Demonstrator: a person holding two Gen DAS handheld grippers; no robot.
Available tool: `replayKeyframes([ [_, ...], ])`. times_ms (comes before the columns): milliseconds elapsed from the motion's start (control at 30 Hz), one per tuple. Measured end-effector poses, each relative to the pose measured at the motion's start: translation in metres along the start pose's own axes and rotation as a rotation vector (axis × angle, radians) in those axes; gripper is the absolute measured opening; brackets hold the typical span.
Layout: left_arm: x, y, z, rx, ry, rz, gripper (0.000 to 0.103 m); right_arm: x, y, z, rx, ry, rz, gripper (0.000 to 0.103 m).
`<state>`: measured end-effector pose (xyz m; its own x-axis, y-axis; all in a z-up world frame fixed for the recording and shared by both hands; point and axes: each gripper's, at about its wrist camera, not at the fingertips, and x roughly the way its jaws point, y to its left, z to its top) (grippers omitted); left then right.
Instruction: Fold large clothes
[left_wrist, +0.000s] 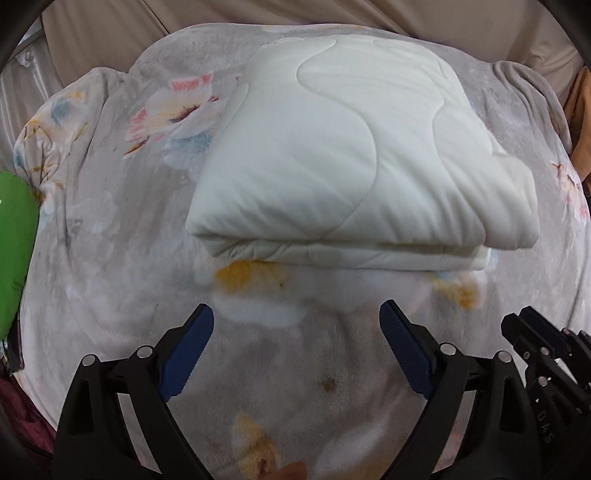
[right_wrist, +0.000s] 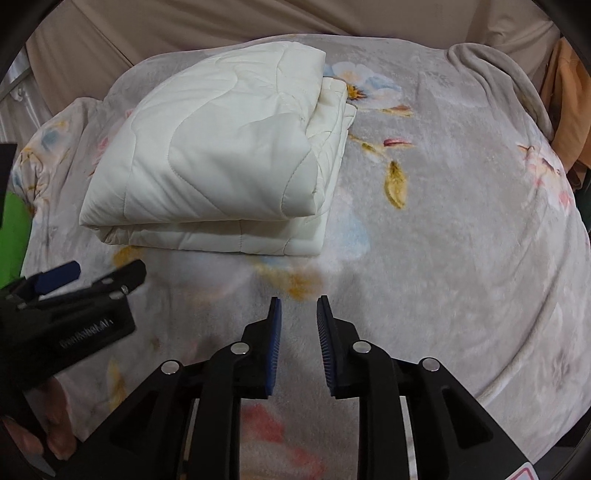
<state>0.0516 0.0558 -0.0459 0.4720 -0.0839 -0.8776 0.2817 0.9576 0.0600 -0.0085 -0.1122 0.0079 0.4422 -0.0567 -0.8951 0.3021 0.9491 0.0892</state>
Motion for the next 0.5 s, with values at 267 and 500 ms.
replayKeyframes([
  [267, 0.011, -0.001, -0.014, -0.015, 0.014, 0.018, 0.089, 0.01, 0.007, -0.01, 0.0, 0.02, -0.004, 0.027],
  [500, 0.008, -0.008, -0.02, -0.003, 0.014, 0.02, 0.089, 0.009, 0.015, -0.014, -0.008, 0.02, 0.001, 0.029],
])
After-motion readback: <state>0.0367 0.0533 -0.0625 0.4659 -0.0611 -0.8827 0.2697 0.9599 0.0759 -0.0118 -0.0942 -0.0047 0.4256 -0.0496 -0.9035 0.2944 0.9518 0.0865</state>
